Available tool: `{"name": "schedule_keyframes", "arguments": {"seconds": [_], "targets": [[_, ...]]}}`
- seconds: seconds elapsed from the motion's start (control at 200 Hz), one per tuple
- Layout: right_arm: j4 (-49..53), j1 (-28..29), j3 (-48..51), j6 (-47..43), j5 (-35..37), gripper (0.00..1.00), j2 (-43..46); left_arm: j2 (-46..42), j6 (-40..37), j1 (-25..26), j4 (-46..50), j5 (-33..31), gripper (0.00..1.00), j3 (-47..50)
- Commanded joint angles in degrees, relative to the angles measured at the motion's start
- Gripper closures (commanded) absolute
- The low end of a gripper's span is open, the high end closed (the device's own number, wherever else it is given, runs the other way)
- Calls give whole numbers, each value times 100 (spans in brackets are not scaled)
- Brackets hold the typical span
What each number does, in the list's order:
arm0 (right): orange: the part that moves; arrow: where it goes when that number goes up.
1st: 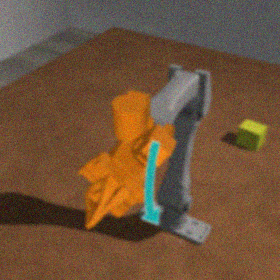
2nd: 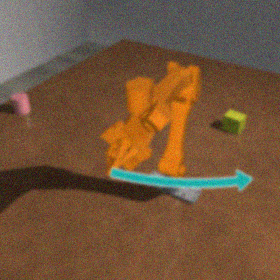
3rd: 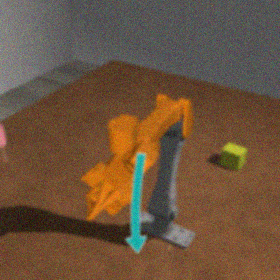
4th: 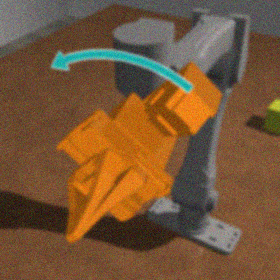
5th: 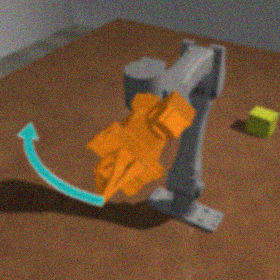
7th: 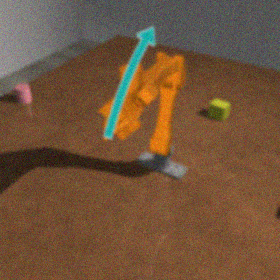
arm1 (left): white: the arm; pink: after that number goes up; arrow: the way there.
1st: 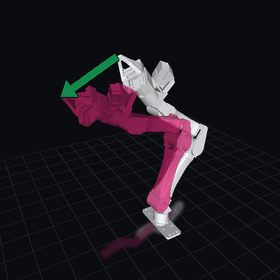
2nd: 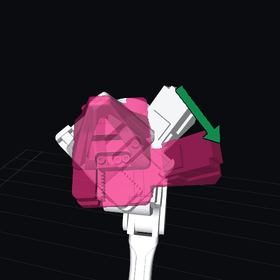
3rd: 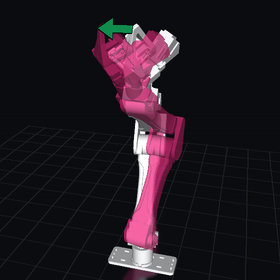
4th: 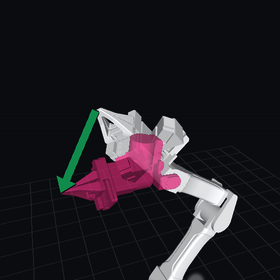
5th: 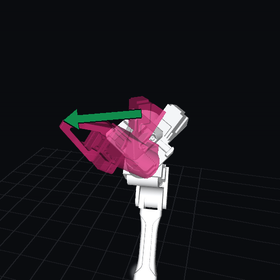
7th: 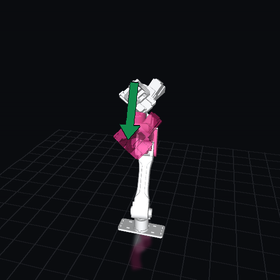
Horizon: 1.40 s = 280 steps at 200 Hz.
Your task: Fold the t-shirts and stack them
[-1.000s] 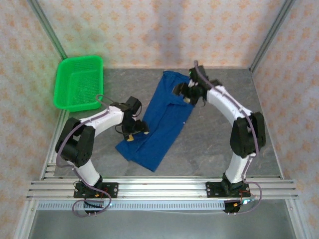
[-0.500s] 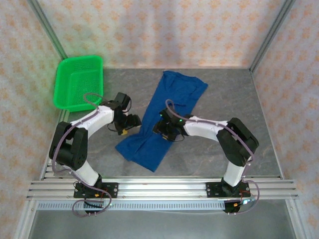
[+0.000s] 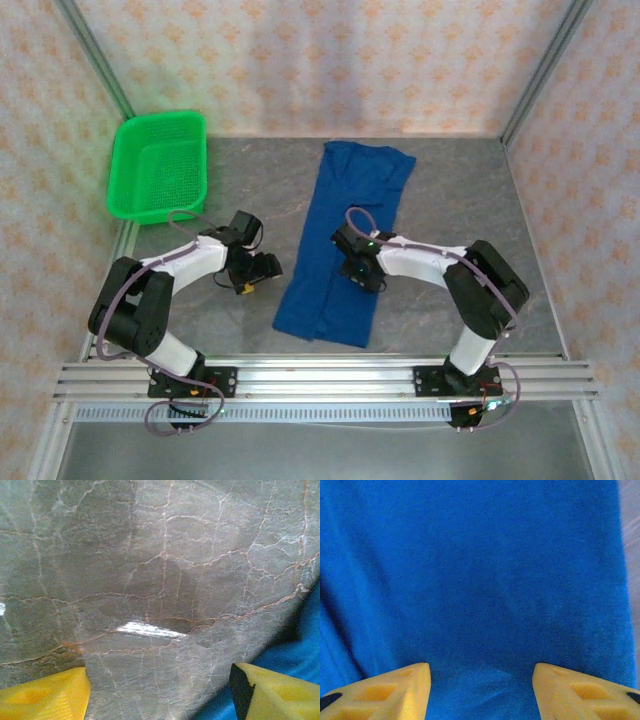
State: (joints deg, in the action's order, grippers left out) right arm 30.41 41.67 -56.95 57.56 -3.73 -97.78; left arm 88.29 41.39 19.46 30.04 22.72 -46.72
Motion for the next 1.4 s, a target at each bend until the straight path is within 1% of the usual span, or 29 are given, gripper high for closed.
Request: {"name": "schedule_keyframes", "arguments": {"seconds": [0.0, 0.1, 0.19, 0.28, 0.4, 0.475, 0.5, 0.595, 0.665, 0.775, 0.9, 0.985, 1.1, 1.195, 1.395], "targets": [[594, -340, 115, -678, 433, 42, 71, -43, 627, 497, -465, 461, 26, 64], [580, -397, 41, -1103, 227, 39, 260, -263, 809, 689, -402, 363, 26, 83], [314, -396, 281, -1231, -50, 37, 682, -498, 796, 783, -263, 327, 26, 199], [151, -393, 537, -1285, -306, 35, 1399, -742, 781, 964, -264, 478, 26, 377], [391, -397, 809, -1229, -733, 33, 2466, -1012, 788, 1406, -353, 605, 25, 560], [548, -394, 1184, -1034, -1128, 33, 2962, -1011, 826, 1701, -415, 740, 28, 636], [598, -396, 1326, -959, -1262, 34, 3242, -978, 823, 1815, -377, 736, 30, 642], [676, -388, 1905, -665, -1812, 37, 3874, -862, 799, 2127, -188, 665, 35, 662], [837, -367, 2333, -520, -2002, 39, 4348, -878, 867, 2234, -65, 530, 37, 720], [1131, -357, 2745, -419, -2196, 40, 4932, -952, 1006, 2306, -131, 462, 40, 890], [1119, -215, 2991, -291, -2352, 41, 5042, -911, 1161, 2474, -339, 488, 42, 984], [1032, -3, 2990, -278, -2296, 41, 4787, -737, 1265, 2589, -554, 539, 47, 981], [993, 237, 2913, -327, -2214, 42, 4371, -641, 1439, 2750, -792, 498, 47, 968], [934, 302, 2945, -329, -2150, 42, 4185, -599, 1506, 2793, -849, 440, 49, 940], [589, 315, 3083, -236, -2085, 42, 4092, -462, 1530, 2869, -953, 382, 52, 725]]}}
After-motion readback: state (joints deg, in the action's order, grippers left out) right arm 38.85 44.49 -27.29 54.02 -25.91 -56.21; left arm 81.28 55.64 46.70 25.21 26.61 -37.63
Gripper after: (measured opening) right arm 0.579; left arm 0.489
